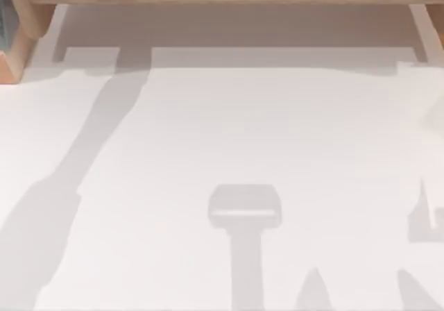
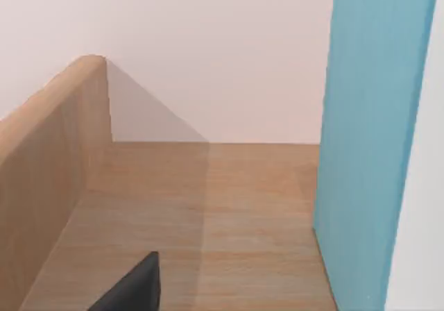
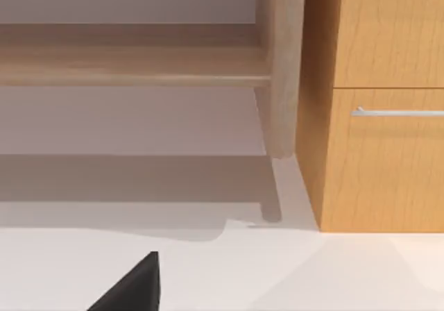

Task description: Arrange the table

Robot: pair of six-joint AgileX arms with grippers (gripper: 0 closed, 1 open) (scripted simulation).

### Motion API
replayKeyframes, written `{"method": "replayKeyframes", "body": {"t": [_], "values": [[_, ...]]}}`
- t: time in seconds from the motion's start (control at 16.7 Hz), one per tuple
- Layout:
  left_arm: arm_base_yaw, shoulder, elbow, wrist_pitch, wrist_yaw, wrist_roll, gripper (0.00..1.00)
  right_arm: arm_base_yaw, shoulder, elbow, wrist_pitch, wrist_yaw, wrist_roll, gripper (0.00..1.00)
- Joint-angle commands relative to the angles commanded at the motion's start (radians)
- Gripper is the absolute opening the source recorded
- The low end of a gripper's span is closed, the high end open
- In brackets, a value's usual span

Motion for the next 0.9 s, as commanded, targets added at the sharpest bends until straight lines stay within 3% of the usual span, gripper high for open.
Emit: {"method": "replayKeyframes", "body": {"t": [0.3,0.9], "values": [[-0.047,0.204,0.214,-0.005,-0.042,0.002,1.00,0.000,0.000,0.000,0.000,0.000,0.000,1.00],[-0.041,0.260,0.286,-0.021,-0.036,0.001,1.00,0.000,0.000,0.000,0.000,0.000,0.000,1.00]]}}
